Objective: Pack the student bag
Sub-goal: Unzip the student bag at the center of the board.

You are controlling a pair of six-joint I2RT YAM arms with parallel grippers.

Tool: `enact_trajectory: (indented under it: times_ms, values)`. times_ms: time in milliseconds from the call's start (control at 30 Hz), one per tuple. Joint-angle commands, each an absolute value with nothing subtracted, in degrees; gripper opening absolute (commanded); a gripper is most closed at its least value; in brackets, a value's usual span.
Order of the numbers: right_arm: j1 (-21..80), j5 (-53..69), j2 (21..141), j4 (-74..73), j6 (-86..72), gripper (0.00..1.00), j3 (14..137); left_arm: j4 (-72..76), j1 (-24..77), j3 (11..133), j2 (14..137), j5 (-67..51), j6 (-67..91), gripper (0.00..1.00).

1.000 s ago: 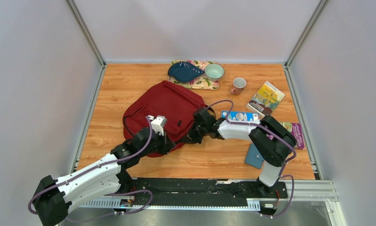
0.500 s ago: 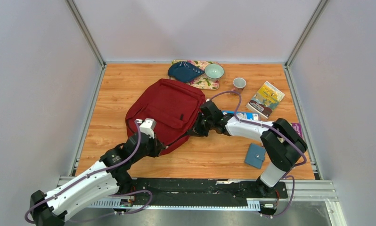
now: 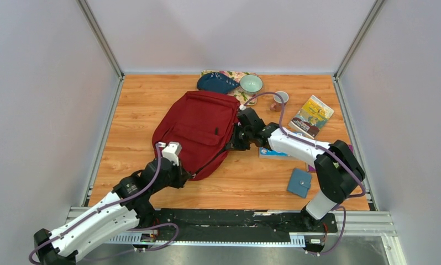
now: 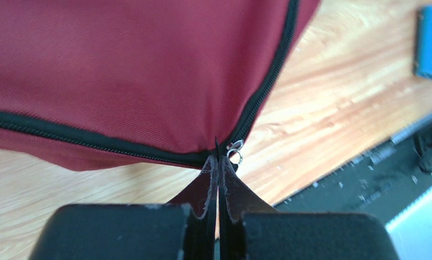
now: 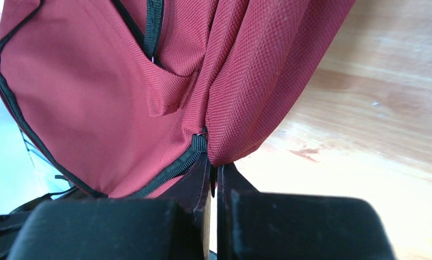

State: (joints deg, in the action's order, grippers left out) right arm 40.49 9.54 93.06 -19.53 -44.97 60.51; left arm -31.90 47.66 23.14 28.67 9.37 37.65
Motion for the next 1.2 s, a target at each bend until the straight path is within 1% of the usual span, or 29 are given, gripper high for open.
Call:
enact_trajectory:
  times_ms: [0, 33, 167, 267, 333, 367, 400, 433, 467, 500, 567, 667, 700, 767, 800, 867, 900, 933, 967, 1033, 1167]
  values:
    - [37.0, 5.5, 92.3, -21.3, -36.3, 0.0, 66.2, -27.9, 47.9, 25.6, 32.7, -6.6, 32.7, 0.0]
    - [36.9, 5.7, 92.6, -22.7, -34.6, 0.0, 67.1, -26.4, 47.9, 26.1, 33.4, -10.9, 32.9, 0.0]
    - [36.7, 7.6, 95.9, -26.9, -31.6, 0.0, 71.9, -20.8, 49.0, 28.6, 36.6, -16.7, 33.1, 0.0]
    - [36.1, 9.1, 98.3, -29.0, -30.9, 0.0, 74.6, -19.3, 51.1, 31.0, 39.7, -17.6, 32.7, 0.0]
    - [35.5, 9.5, 99.5, -30.4, -30.9, 0.06, 75.4, -18.3, 52.9, 31.4, 41.5, -16.6, 32.8, 0.0]
    - [35.2, 9.2, 99.8, -30.8, -30.9, 0.1, 75.7, -17.3, 53.3, 30.9, 41.8, -16.2, 33.0, 0.0]
    - [34.8, 9.1, 99.9, -31.2, -30.9, 0.28, 75.6, -15.2, 53.6, 30.5, 42.3, -15.4, 33.6, 0.0]
    - [34.6, 9.1, 99.9, -31.8, -30.4, 0.41, 75.4, -14.0, 53.7, 29.2, 42.4, -13.6, 34.8, 0.0]
    - [34.3, 9.7, 100.1, -32.5, -29.5, 0.46, 75.7, -12.6, 53.7, 28.4, 42.5, -12.6, 35.4, 0.0]
    - [33.6, 9.5, 100.2, -33.8, -28.1, 0.49, 75.8, -9.7, 53.8, 27.4, 42.7, -11.4, 36.1, 0.0]
    - [33.0, 6.6, 99.3, -37.2, -27.3, 0.5, 75.6, -7.8, 53.7, 26.0, 43.2, -8.4, 37.1, 0.0]
    - [31.7, 5.4, 94.0, -37.7, -28.1, 0.52, 71.9, -7.1, 53.7, 27.3, 45.4, -7.1, 36.4, 0.0]
    - [31.3, 5.8, 90.6, -37.3, -28.8, 0.54, 69.2, -7.4, 53.8, 27.7, 46.4, -6.9, 36.0, 0.0]
    - [31.3, 8.7, 87.6, -34.3, -32.9, 0.55, 66.1, -7.4, 53.7, 28.2, 46.9, -6.9, 35.3, 0.0]
    - [31.4, 14.4, 85.5, -32.5, -34.6, 0.55, 64.3, -7.5, 53.8, 28.3, 47.4, -6.9, 35.1, 0.0]
    - [31.6, 22.8, 83.8, -24.7, -42.5, 0.55, 57.2, -7.6, 53.8, 28.7, 47.7, -7.1, 34.5, 0.0]
    - [32.2, 24.9, 82.6, -21.6, -45.8, 0.55, 54.8, -8.0, 53.7, 28.9, 47.8, -7.1, 34.3, 0.0]
    - [33.0, 26.5, 82.0, -15.2, -48.5, 0.55, 49.8, -8.3, 53.8, 29.0, 47.9, -7.2, 34.0, 0.0]
    - [33.6, 28.3, 81.7, -12.5, -53.1, 0.55, 48.1, -8.3, 53.7, 28.9, 47.9, -7.1, 34.0, 0.0]
    - [36.3, 28.7, 81.2, -7.5, -56.1, 0.55, 45.4, -8.3, 53.7, 28.7, 47.7, -6.7, 34.3, 0.0]
    - [40.5, 28.7, 83.1, -6.2, -58.2, 0.55, 47.1, -8.3, 53.7, 28.2, 47.2, -6.6, 34.5, 0.0]
